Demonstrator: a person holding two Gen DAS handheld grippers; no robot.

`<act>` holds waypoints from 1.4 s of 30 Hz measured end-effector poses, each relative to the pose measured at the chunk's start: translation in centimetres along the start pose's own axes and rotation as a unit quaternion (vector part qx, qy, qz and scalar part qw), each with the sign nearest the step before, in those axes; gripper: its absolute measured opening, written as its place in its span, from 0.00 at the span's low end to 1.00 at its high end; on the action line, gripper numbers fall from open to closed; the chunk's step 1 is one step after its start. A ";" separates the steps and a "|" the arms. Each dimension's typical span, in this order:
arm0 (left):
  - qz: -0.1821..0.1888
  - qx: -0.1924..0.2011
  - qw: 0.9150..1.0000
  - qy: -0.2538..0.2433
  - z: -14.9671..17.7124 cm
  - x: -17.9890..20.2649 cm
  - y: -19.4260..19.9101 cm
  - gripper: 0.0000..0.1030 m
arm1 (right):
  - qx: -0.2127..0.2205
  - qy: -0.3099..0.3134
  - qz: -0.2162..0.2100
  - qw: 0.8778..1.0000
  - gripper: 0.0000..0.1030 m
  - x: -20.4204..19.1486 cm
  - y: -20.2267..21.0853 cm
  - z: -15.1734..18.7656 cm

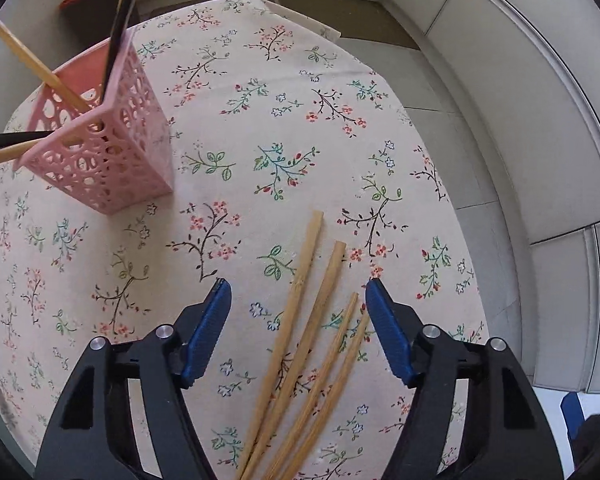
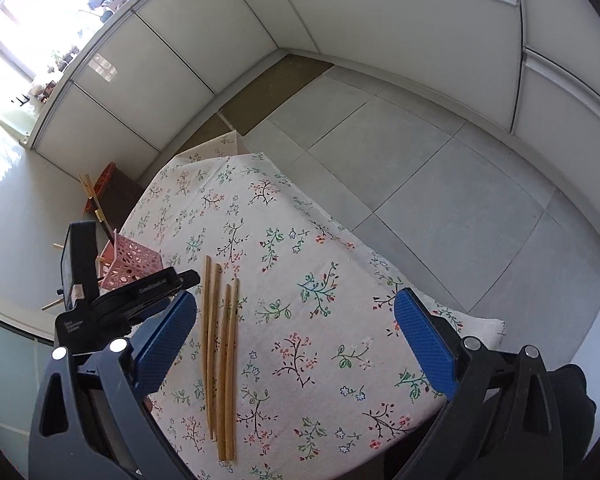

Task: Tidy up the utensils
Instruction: 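Grasp a wooden chopstick with the left gripper while the right gripper grasps another, then carry both wooden chopsticks to the pink cup and insert them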

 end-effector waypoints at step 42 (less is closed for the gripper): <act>0.017 0.136 0.989 -0.052 5.2 -7.4 13.2 0.06 | -0.172 0.045 0.004 0.984 0.50 -12.6 -17.3 -0.4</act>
Point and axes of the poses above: each gripper's, at about its wrist camera, not at the fingertips, and y roughly against the way its jaws point, x to its right, z to its underside, the point moved 3 cm from there along -y, roughly the way its jaws point, and after that the axes turned 3 degrees about -x, right-handed, at the moved point
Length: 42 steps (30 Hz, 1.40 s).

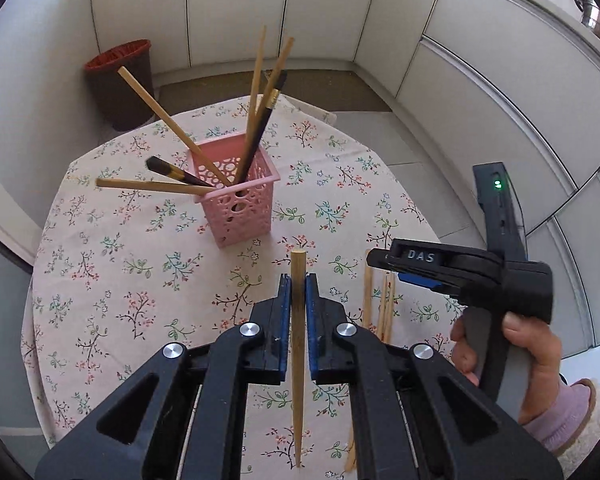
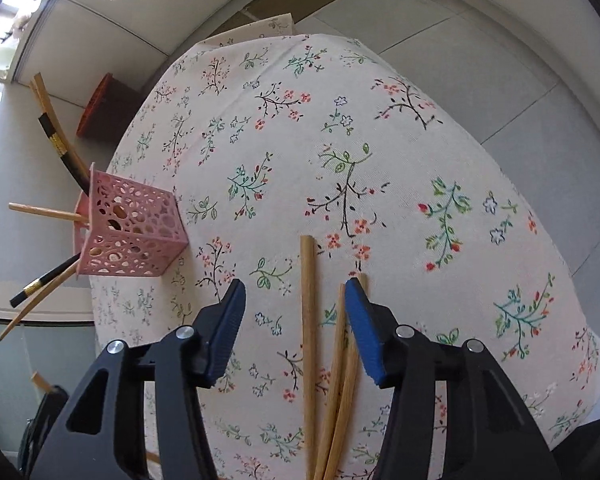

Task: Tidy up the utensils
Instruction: 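Carry both wooden chopsticks to the pink cup and insert them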

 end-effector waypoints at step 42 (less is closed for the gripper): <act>-0.014 0.230 0.972 0.039 -5.8 -1.8 18.9 0.06 | 0.291 0.185 -0.117 0.931 0.08 -11.1 29.4 2.9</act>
Point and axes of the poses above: each gripper's, at about its wrist camera, not at the fingertips, and y roughly against the way its jaws point, x to its right, z to its underside, the point moved 3 cm from there along -y, roughly the way its jaws point, and after that the axes turned 3 degrees about -x, right-handed, at the moved point
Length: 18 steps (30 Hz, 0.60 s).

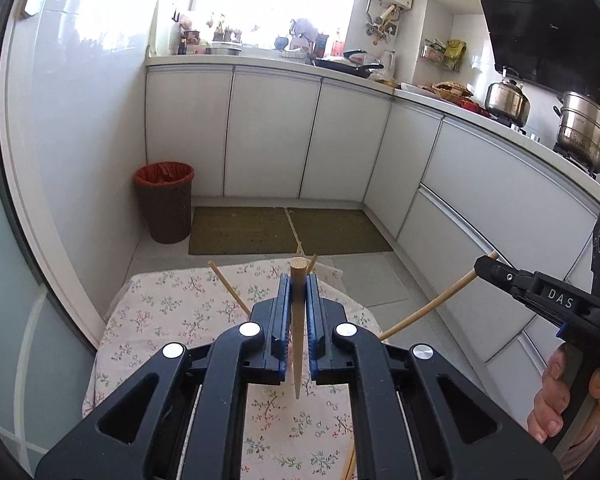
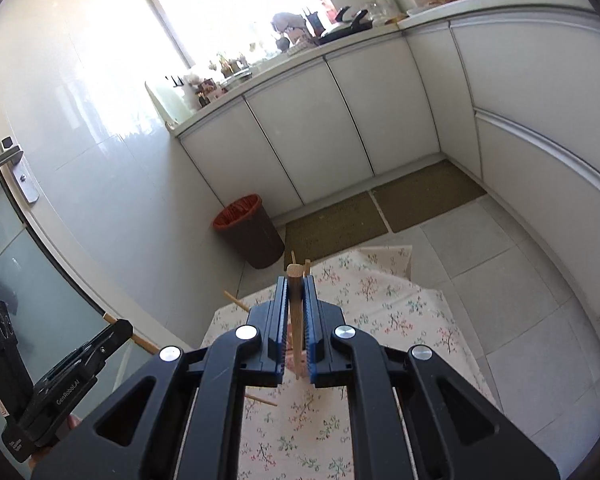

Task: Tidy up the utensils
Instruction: 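Carry both wooden chopsticks to the pink cup and insert them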

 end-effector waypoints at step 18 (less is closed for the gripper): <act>-0.042 -0.004 0.999 0.020 -1.5 -3.6 -11.0 0.15 | 0.009 0.126 0.018 0.992 0.08 -4.6 -10.3 -0.6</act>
Point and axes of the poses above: each gripper's, at about its wrist camera, not at the fingertips, and y roughly against the way its jaws point, x to its right, z to its underside, the point moved 3 cm from there along -y, roughly the way its jaws point, and after that the axes turned 3 degrees about -x, right-handed, at the moved point
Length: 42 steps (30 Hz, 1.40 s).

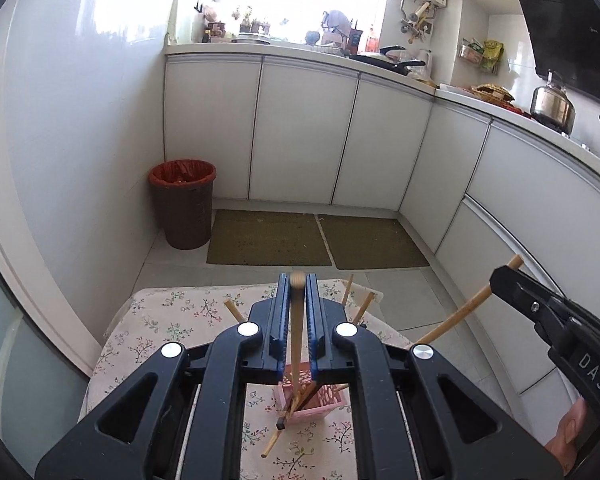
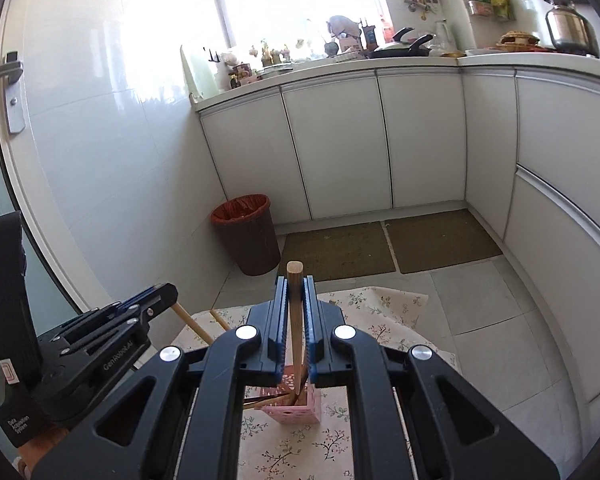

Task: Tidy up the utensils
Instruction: 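Carry both wooden chopsticks to the pink cup and insert them, then open both grippers and move them back toward the remaining chopsticks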

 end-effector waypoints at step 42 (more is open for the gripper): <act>-0.065 0.047 0.997 0.004 5.2 2.1 11.5 0.93 | 0.024 -0.058 0.147 0.987 0.94 3.0 9.2 7.7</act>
Point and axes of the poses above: each gripper's, at about its wrist camera, not at the fingertips, and y roughly against the way its jaws point, x to its right, z to its underside, the point moved 3 cm from there along -y, roughly the way its jaws point, and after that the axes turned 3 degrees about -x, right-handed, at the moved point
